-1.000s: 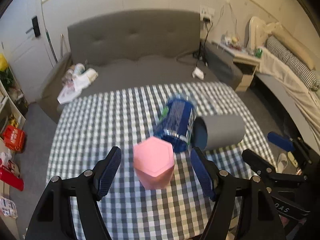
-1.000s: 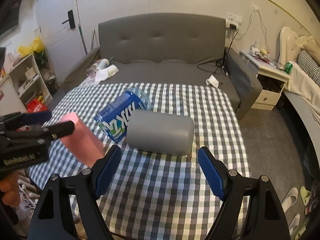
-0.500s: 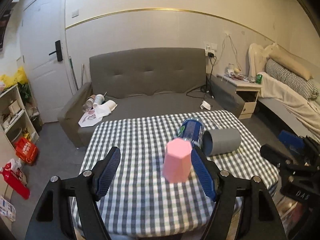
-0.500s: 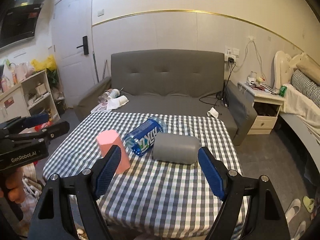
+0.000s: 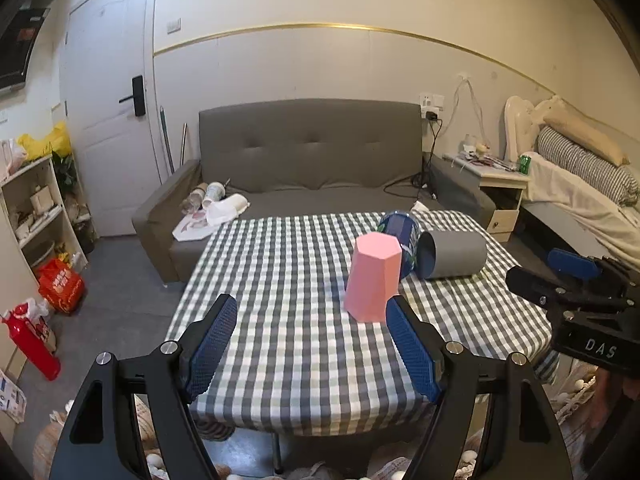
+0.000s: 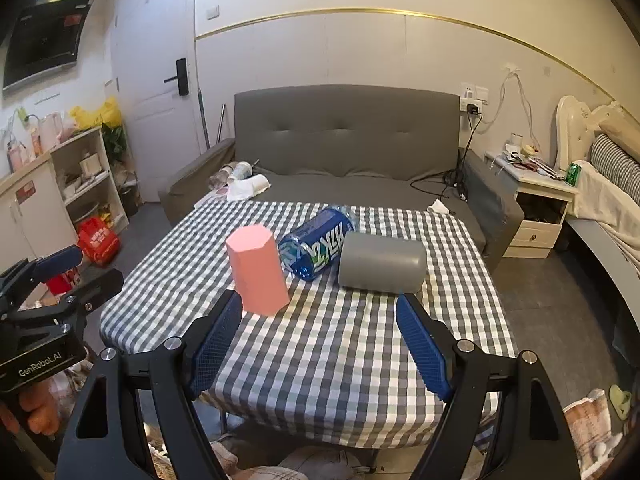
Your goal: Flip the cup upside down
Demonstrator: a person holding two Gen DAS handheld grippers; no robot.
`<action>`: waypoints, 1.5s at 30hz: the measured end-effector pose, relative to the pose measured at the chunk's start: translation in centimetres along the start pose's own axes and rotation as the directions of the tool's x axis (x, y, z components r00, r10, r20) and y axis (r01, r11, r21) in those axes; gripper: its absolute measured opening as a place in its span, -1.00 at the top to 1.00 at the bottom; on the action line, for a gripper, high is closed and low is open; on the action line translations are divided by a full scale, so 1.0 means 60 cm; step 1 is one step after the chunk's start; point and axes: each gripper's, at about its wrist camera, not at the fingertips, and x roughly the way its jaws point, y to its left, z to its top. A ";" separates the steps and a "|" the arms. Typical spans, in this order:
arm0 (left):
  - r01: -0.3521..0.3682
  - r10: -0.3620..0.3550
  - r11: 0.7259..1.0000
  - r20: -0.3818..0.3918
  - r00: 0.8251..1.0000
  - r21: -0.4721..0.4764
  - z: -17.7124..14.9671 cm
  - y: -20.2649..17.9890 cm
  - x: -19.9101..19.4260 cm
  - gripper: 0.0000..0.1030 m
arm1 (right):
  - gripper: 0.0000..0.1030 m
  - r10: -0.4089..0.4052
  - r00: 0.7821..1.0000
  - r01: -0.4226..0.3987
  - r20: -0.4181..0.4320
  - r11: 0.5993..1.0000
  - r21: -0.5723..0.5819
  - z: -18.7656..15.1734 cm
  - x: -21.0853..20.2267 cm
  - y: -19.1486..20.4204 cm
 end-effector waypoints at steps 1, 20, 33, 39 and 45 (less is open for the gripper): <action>-0.003 0.003 1.000 0.000 1.000 -0.001 -0.002 0.001 0.000 -0.55 | -0.54 0.000 1.000 0.000 -0.009 1.000 -0.003 -0.002 0.003 0.001; -0.022 0.023 0.999 0.031 0.999 -0.040 -0.006 0.012 -0.007 -1.00 | -0.92 -0.019 1.000 0.019 -0.022 1.000 -0.001 -0.011 0.010 0.002; -0.037 0.038 0.996 0.017 0.999 -0.080 -0.006 0.027 -0.003 -1.00 | -1.00 -0.037 0.999 0.037 -0.005 0.999 0.010 -0.011 0.004 -0.004; -0.038 0.040 0.996 0.026 0.999 -0.076 -0.006 0.027 -0.005 -1.00 | -1.00 -0.039 0.999 0.039 -0.004 0.999 0.009 -0.011 0.002 -0.003; -0.042 0.044 0.996 0.021 0.999 -0.077 -0.005 0.028 -0.005 -1.00 | -1.00 -0.042 0.999 0.042 -0.005 0.999 0.008 -0.012 0.002 -0.003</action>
